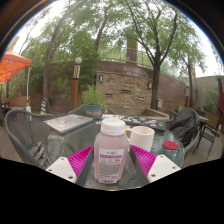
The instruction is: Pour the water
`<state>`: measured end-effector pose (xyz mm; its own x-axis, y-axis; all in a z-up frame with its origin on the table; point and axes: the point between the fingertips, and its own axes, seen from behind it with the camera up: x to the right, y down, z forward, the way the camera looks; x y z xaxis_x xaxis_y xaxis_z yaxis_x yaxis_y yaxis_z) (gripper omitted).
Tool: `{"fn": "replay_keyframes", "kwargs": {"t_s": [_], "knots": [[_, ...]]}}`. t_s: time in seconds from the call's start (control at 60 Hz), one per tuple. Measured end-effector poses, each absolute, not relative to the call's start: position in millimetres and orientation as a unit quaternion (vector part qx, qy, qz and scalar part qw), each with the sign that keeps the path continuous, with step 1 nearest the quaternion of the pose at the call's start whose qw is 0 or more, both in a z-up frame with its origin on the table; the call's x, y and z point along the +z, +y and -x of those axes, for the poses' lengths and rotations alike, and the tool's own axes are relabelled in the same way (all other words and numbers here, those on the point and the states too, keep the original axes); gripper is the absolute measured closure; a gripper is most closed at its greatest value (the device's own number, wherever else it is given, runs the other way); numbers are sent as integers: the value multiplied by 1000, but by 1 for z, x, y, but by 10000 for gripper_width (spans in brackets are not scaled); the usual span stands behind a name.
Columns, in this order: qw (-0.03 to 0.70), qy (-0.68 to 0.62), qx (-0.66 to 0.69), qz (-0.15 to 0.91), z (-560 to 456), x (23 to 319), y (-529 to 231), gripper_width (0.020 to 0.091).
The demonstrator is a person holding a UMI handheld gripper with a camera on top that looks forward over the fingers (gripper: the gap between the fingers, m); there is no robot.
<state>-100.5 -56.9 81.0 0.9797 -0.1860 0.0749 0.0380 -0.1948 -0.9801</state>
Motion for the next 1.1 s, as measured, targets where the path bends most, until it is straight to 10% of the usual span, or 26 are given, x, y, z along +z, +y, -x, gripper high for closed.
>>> {"fn": "replay_keyframes", "kwargs": {"t_s": [0.05, 0.267, 0.633, 1.1], "knots": [[633, 57, -72, 769, 103, 74, -43, 560], [605, -4, -15, 796, 125, 62, -24, 689], [503, 339, 418, 676, 110, 195, 59, 693], [250, 629, 690, 254, 45, 183, 62, 694]]}}
